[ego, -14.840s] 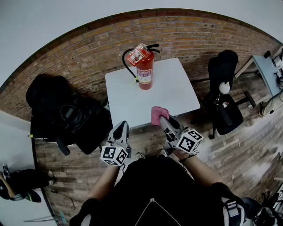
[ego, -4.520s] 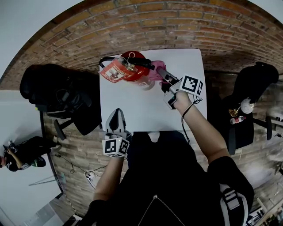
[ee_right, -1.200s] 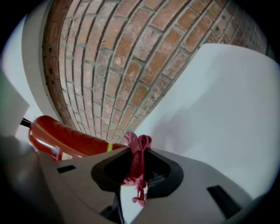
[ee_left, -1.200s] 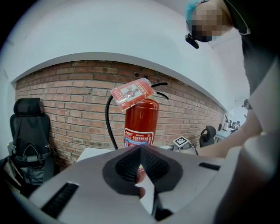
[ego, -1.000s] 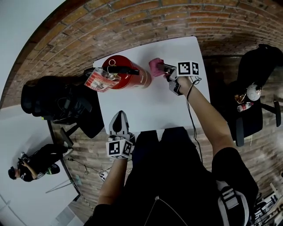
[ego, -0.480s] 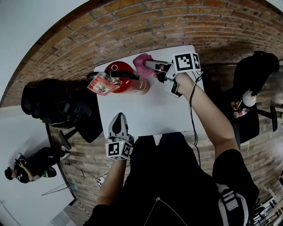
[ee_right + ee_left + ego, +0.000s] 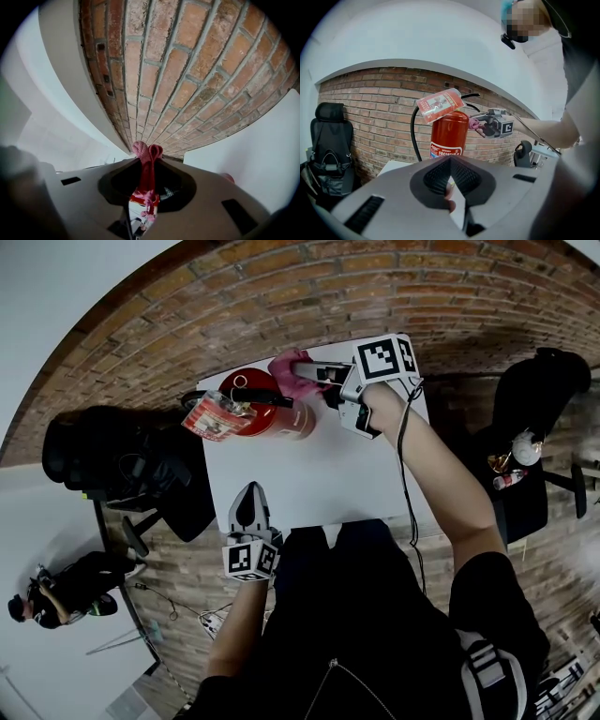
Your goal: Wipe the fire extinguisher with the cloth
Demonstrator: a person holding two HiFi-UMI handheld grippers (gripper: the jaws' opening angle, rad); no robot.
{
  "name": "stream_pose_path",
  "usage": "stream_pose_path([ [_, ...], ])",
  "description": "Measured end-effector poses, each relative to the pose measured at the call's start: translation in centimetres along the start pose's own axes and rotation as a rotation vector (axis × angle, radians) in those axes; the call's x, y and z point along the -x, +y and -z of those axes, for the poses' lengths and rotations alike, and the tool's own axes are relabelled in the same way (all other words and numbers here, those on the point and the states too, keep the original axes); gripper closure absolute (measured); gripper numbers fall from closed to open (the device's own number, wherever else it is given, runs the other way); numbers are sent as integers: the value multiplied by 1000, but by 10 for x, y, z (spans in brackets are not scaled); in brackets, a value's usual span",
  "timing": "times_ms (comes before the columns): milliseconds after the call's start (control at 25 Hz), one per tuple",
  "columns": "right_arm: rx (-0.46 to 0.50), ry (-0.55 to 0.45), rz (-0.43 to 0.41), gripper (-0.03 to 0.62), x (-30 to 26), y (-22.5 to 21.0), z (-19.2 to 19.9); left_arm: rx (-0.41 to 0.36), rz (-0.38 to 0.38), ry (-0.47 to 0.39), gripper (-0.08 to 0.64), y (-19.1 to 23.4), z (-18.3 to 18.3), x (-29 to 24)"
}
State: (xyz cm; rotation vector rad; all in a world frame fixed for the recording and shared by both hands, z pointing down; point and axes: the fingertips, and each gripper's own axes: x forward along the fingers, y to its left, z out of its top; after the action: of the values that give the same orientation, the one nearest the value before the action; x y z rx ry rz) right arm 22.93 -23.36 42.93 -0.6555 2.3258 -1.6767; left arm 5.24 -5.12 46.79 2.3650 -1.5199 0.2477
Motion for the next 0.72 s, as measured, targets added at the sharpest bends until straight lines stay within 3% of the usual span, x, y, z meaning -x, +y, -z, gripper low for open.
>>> stream_pose_path([
  [720,11,50,79,491,-13,-58,17,1,-12,25,534,3,11,2],
])
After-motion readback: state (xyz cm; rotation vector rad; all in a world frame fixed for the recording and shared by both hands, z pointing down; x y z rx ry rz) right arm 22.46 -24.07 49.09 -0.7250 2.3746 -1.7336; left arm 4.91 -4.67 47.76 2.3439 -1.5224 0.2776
